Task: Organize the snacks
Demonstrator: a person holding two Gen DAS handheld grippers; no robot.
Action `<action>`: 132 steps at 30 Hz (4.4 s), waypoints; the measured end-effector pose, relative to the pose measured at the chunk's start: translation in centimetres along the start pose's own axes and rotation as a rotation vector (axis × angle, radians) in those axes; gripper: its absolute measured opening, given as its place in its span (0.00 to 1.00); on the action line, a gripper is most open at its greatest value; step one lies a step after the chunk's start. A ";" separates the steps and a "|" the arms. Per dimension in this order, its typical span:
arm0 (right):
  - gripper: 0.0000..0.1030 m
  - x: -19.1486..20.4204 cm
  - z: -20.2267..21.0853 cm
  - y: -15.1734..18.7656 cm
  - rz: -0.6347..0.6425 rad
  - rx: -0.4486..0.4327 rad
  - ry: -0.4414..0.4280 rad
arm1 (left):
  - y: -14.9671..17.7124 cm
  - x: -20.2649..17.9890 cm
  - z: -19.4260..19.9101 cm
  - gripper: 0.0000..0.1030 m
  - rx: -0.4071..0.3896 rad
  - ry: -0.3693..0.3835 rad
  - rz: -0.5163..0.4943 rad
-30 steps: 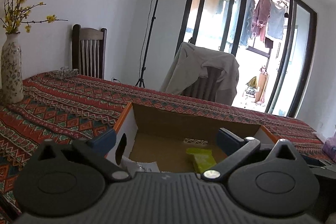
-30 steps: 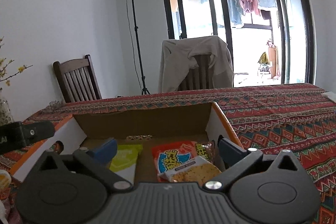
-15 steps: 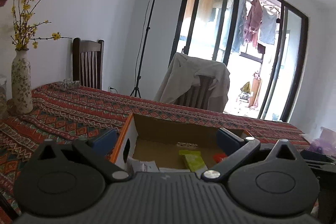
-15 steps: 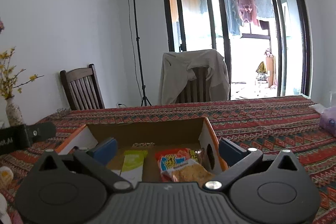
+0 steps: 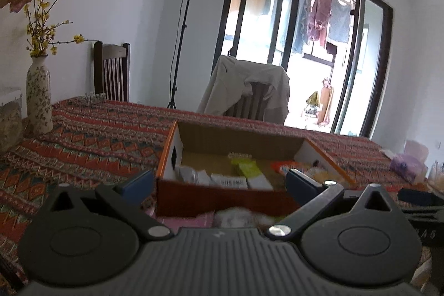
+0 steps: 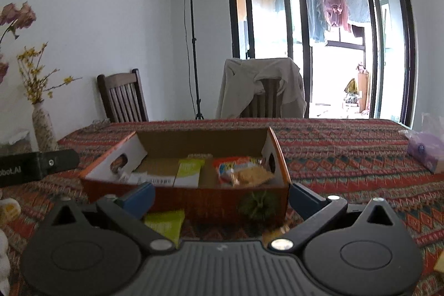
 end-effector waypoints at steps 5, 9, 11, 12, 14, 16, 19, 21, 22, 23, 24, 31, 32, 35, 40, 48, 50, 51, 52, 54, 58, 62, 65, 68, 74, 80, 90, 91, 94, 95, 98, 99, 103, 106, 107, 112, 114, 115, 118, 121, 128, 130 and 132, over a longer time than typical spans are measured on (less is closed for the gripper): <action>1.00 -0.1 1.5 2.1 0.014 0.038 -0.009 | 2.4 0.6 1.8 1.00 0.037 -0.001 0.016; 1.00 0.1 1.8 3.8 0.015 0.084 -0.015 | 4.2 1.0 2.7 1.00 0.081 0.000 0.018; 1.00 0.3 2.2 4.7 0.017 0.104 -0.021 | 4.9 1.1 3.1 1.00 0.096 0.002 0.020; 1.00 0.4 2.3 5.1 0.022 0.113 -0.023 | 5.3 1.1 3.3 1.00 0.103 0.004 0.019; 1.00 0.9 2.6 5.9 0.032 0.129 -0.027 | 5.8 1.2 3.5 1.00 0.115 0.002 0.017; 1.00 1.5 2.6 6.6 0.044 0.152 -0.033 | 6.2 1.3 3.7 1.00 0.126 0.003 0.023; 1.00 2.5 2.6 7.4 0.066 0.183 -0.034 | 6.5 1.4 4.0 1.00 0.131 0.004 0.025; 1.00 3.3 2.7 7.7 0.083 0.191 -0.030 | 6.5 1.3 4.3 1.00 0.129 0.004 0.024; 1.00 3.7 2.7 7.9 0.095 0.194 -0.033 | 6.5 1.3 4.4 1.00 0.129 0.005 0.023; 1.00 4.1 2.7 8.0 0.111 0.199 -0.037 | 6.5 1.2 4.4 1.00 0.129 0.008 0.022; 1.00 4.6 2.6 8.2 0.130 0.207 -0.039 | 6.5 1.1 4.5 1.00 0.130 0.011 0.020; 1.00 4.9 2.4 9.7 0.176 0.254 0.008 | 6.8 1.0 4.7 1.00 0.141 0.020 0.019; 0.99 4.6 2.4 9.8 0.176 0.254 0.017 | 6.9 0.9 4.7 1.00 0.144 0.020 0.020; 0.99 3.6 2.7 10.3 0.170 0.252 0.028 | 7.1 0.7 4.6 1.00 0.155 0.023 0.018; 0.85 2.2 3.5 10.8 0.147 0.231 -0.003 | 7.4 0.4 4.5 1.00 0.160 0.027 0.015; 0.58 2.6 3.6 10.6 0.157 0.208 -0.089 | 7.6 0.2 4.4 1.00 0.168 0.026 0.014; 0.56 2.5 3.7 10.6 0.163 0.207 -0.106 | 7.6 0.2 4.4 1.00 0.169 0.020 0.014; 0.54 2.4 3.7 10.6 0.157 0.206 -0.113 | 7.6 0.3 4.3 1.00 0.171 0.019 0.014; 0.53 2.2 3.8 10.5 0.150 0.204 -0.117 | 7.6 0.3 4.3 1.00 0.171 0.018 0.016; 0.39 1.8 4.1 10.3 0.138 0.185 -0.121 | 7.7 0.4 4.2 1.00 0.174 0.017 0.020; 0.39 1.0 4.8 9.5 0.135 0.133 -0.094 | 7.8 0.5 4.1 1.00 0.176 0.015 0.023; 0.39 0.0 5.0 8.7 0.116 0.090 -0.067 | 7.8 0.8 3.9 1.00 0.184 0.011 0.033; 0.39 -0.6 5.0 8.0 0.101 0.061 -0.041 | 7.9 0.8 3.6 1.00 0.190 0.008 0.036; 0.39 -1.2 4.7 7.2 0.085 0.037 -0.015 | 7.9 0.7 3.3 1.00 0.198 0.008 0.033; 0.39 -1.5 3.4 6.4 0.069 0.026 0.001 | 7.4 -0.3 1.7 1.00 0.202 -0.012 0.007; 0.39 -1.3 2.0 6.1 0.061 0.026 -0.004 | 6.3 -2.1 -0.7 1.00 0.182 -0.040 -0.042; 0.39 -1.7 1.0 6.2 0.045 0.037 -0.007 | 5.5 -3.7 -5.5 0.62 0.241 -0.054 -0.072; 0.39 -1.8 0.9 6.2 0.043 0.038 -0.008 | 5.5 -3.8 -5.8 0.60 0.245 -0.052 -0.073; 0.39 -1.9 0.7 6.4 0.037 0.045 -0.012 | 5.5 -4.1 -6.4 0.55 0.260 -0.031 -0.066; 0.39 -1.8 0.7 6.4 0.037 0.047 -0.014 | 5.6 -4.3 -6.6 0.55 0.262 -0.040 -0.076; 0.39 -1.7 0.6 6.6 0.036 0.050 -0.023 | 6.1 -4.4 -7.6 0.55 0.292 -0.085 -0.088; 0.39 -1.7 0.6 6.6 0.036 0.051 -0.025 | 6.3 -4.2 -7.9 0.55 0.306 -0.092 -0.080; 0.39 -1.9 0.4 6.8 0.032 0.058 -0.028 | 6.6 -4.3 -8.1 0.55 0.300 -0.105 -0.093; 0.39 -1.9 0.4 6.9 0.030 0.062 -0.030 | 6.9 -4.7 -8.2 0.53 0.298 -0.118 -0.127; 0.39 -1.9 0.4 6.9 0.030 0.062 -0.031 | 6.9 -4.9 -8.2 0.50 0.297 -0.120 -0.143; 0.39 -1.9 0.4 7.0 0.030 0.062 -0.030 | 7.1 -5.3 -8.0 0.41 0.291 -0.108 -0.174; 0.39 -1.9 0.4 7.0 0.030 0.061 -0.029 | 7.0 -5.3 -7.7 0.40 0.283 -0.100 -0.175; 0.39 -2.0 0.4 7.0 0.030 0.060 -0.029 | 6.9 -5.3 -7.5 0.40 0.277 -0.099 -0.177; 0.39 -1.9 0.4 6.9 0.030 0.055 -0.029 | 6.7 -5.5 -6.8 0.40 0.254 -0.088 -0.187; 0.39 -1.9 0.5 6.8 0.032 0.050 -0.030 | 6.4 -5.7 -6.0 0.40 0.234 -0.076 -0.194; 0.39 -1.6 0.4 6.0 0.037 0.032 -0.028 | 4.4 -6.1 -3.6 0.40 0.153 -0.038 -0.186; 0.39 -1.4 0.3 5.5 0.035 0.021 -0.028 | 3.6 -6.2 -3.2 0.40 0.131 -0.029 -0.186; 0.39 -1.2 0.1 4.9 0.034 0.005 -0.029 | 2.9 -6.2 -3.1 0.40 0.113 -0.032 -0.187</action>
Point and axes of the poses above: each gripper's, at about its wrist camera, not at the fingertips, and z roughly against the way its jaws point, x to its left, y to its underside, the point moved 2 cm from there along -z, roughly the way its jaws point, and after that the axes turned 13 degrees about y, right-handed, at the moved point
